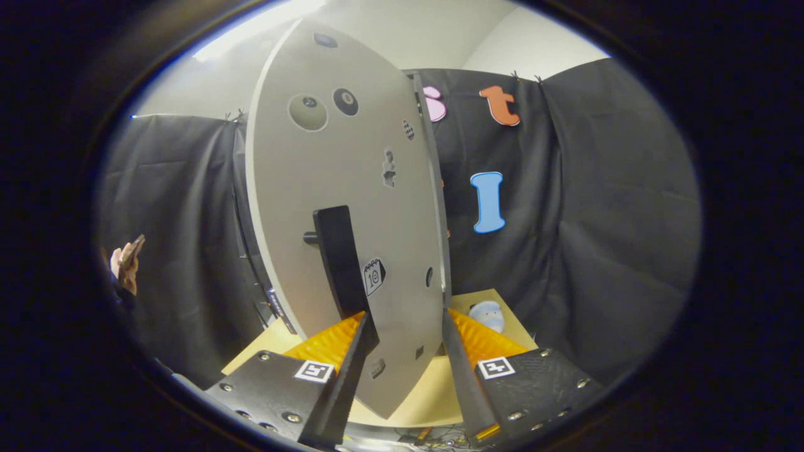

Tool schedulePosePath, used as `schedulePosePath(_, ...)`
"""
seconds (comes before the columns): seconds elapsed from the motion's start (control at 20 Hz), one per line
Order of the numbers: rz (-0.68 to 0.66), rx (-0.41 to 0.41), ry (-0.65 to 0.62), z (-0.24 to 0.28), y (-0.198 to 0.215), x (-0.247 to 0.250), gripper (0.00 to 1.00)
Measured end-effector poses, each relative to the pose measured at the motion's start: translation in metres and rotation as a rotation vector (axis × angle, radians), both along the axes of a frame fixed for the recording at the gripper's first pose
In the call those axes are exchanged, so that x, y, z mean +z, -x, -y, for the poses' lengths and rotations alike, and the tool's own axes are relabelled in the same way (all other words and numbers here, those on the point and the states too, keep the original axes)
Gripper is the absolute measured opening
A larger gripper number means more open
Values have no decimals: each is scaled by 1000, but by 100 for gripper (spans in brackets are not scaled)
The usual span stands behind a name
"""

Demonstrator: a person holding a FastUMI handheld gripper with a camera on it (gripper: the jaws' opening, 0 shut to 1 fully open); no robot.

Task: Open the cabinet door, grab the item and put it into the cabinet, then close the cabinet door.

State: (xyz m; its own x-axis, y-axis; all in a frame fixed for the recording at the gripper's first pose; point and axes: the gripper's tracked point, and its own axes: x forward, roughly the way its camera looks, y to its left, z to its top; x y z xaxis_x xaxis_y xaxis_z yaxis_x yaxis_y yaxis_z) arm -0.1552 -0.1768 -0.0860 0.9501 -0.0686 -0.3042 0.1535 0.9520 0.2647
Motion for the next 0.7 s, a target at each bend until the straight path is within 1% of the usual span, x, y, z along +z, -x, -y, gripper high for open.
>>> schedulePosePath(0.35, 20, 65, -36, -31, -22, 2, 69)
schedulePosePath(0.7, 71, 166, -111, -76, -58, 11, 69)
